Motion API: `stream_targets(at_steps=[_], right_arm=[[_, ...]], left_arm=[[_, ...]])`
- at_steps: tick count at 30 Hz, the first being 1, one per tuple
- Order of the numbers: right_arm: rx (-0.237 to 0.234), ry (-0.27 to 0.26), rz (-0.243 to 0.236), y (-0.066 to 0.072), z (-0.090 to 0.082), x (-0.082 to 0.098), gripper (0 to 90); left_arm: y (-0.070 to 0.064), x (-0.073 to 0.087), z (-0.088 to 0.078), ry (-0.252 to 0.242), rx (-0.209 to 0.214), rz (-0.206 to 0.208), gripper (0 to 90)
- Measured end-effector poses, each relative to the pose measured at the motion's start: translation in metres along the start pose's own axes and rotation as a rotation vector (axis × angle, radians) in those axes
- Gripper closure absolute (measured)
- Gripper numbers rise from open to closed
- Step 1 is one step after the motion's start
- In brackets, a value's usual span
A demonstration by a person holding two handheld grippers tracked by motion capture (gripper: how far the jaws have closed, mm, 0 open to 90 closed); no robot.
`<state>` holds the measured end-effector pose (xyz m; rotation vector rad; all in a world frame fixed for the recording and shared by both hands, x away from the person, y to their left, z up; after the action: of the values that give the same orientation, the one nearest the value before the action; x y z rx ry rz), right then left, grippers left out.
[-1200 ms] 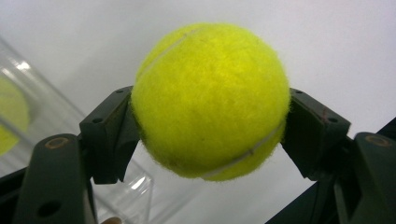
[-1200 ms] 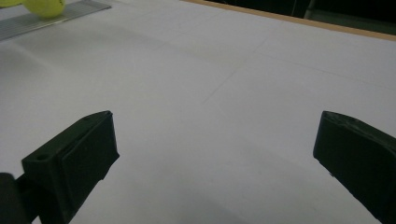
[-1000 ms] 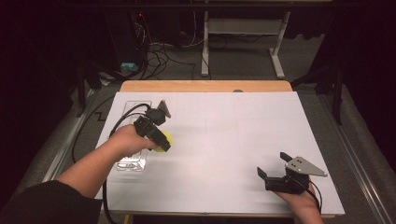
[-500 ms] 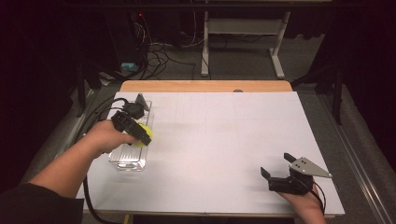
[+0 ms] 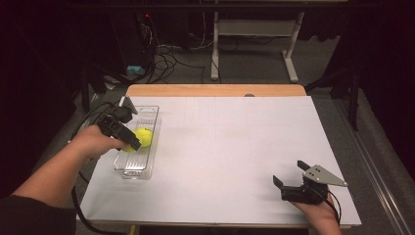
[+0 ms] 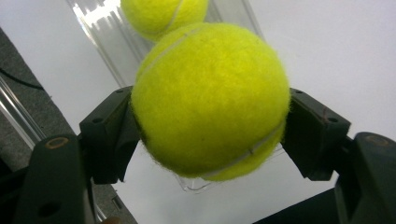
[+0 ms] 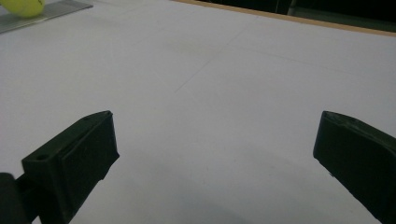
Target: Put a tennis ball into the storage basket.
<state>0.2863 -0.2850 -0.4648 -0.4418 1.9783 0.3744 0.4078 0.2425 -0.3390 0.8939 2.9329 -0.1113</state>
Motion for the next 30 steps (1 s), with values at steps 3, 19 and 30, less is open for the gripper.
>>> stream_targets(at_steps=[3, 19, 30], right_arm=[[0.002, 0.001, -0.001, 0.0, 0.0, 0.0, 0.0], [0.0, 0.011, -0.004, 0.002, 0.002, 0.002, 0.0], [-0.003, 0.011, -0.007, 0.003, 0.003, 0.002, 0.0]], left_arm=[[0.001, 0.001, 0.005, 0.011, 0.002, -0.001, 26.5], [-0.001, -0.001, 0.043, 0.064, 0.021, 0.008, 26.3], [-0.002, -0.001, 0.03, 0.011, 0.003, 0.023, 3.0]])
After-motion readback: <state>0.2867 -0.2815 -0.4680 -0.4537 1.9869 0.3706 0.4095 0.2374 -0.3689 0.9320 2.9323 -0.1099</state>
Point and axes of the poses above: each handheld gripper's, and its own axes: z roughly forward along the jaws, x roughly out of its underside, y roughly to its left, the point moved 1 cm from there along z, roughly forward along the jaws, and after that the axes turned 6 degrees about z, right-handed, at the moved point
